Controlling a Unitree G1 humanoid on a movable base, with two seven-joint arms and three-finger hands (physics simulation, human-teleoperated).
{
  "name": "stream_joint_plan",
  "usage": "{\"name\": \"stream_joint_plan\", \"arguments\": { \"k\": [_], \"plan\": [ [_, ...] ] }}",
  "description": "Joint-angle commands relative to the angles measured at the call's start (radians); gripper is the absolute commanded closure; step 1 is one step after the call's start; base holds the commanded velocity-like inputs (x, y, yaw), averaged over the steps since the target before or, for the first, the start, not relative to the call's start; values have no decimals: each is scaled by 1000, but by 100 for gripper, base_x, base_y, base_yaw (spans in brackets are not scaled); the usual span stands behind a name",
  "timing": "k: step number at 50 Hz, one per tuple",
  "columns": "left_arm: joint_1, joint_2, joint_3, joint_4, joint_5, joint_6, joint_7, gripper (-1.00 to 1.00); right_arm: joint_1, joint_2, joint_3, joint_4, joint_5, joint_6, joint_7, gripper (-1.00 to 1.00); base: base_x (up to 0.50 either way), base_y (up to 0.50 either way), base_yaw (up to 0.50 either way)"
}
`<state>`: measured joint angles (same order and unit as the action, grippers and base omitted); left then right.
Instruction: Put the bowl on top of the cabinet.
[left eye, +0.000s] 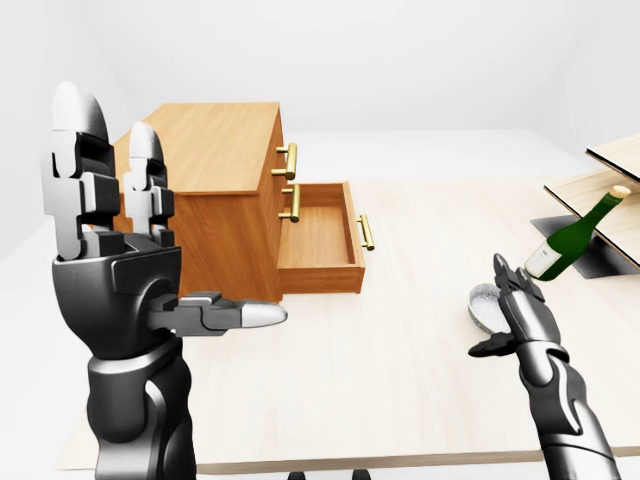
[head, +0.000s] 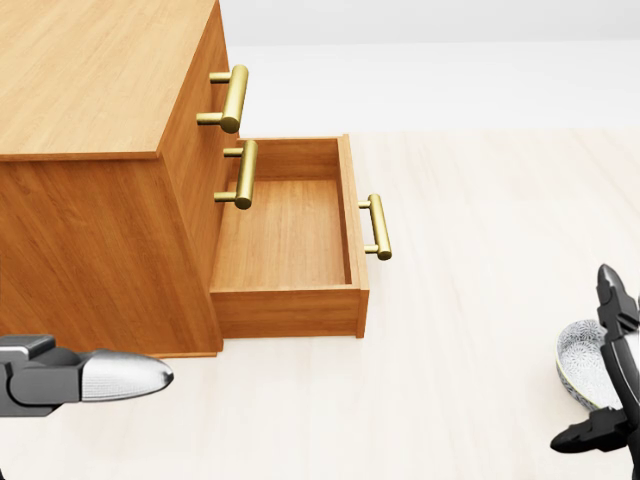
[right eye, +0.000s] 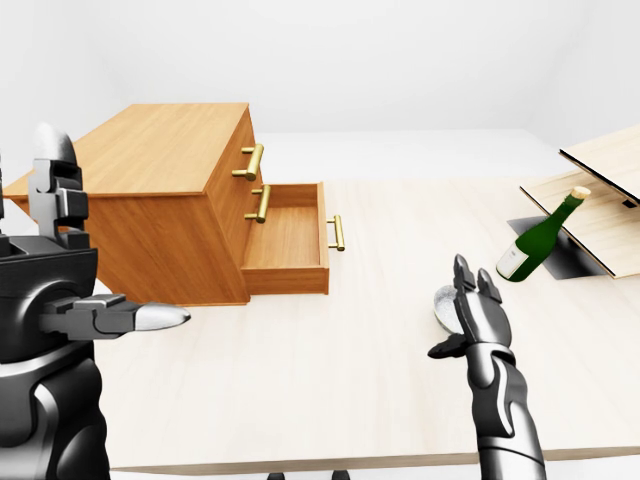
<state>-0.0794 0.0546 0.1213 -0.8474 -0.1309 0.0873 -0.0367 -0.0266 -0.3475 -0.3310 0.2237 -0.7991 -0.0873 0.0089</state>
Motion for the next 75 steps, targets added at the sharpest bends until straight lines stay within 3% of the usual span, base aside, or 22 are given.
{"name": "stream_joint_plan", "arguments": {
  "k": [1, 75],
  "plan": [
    [-7, 1, 2, -10, -3, 0, 3, -100, -24, -23, 13, 86, 2, 0, -44, -100, 0, 0, 0],
    [6, -4, -9, 9, 5, 0, -1, -100, -116, -89, 87, 379, 23, 0, -211, -100, 0, 0, 0]
  ]
}}
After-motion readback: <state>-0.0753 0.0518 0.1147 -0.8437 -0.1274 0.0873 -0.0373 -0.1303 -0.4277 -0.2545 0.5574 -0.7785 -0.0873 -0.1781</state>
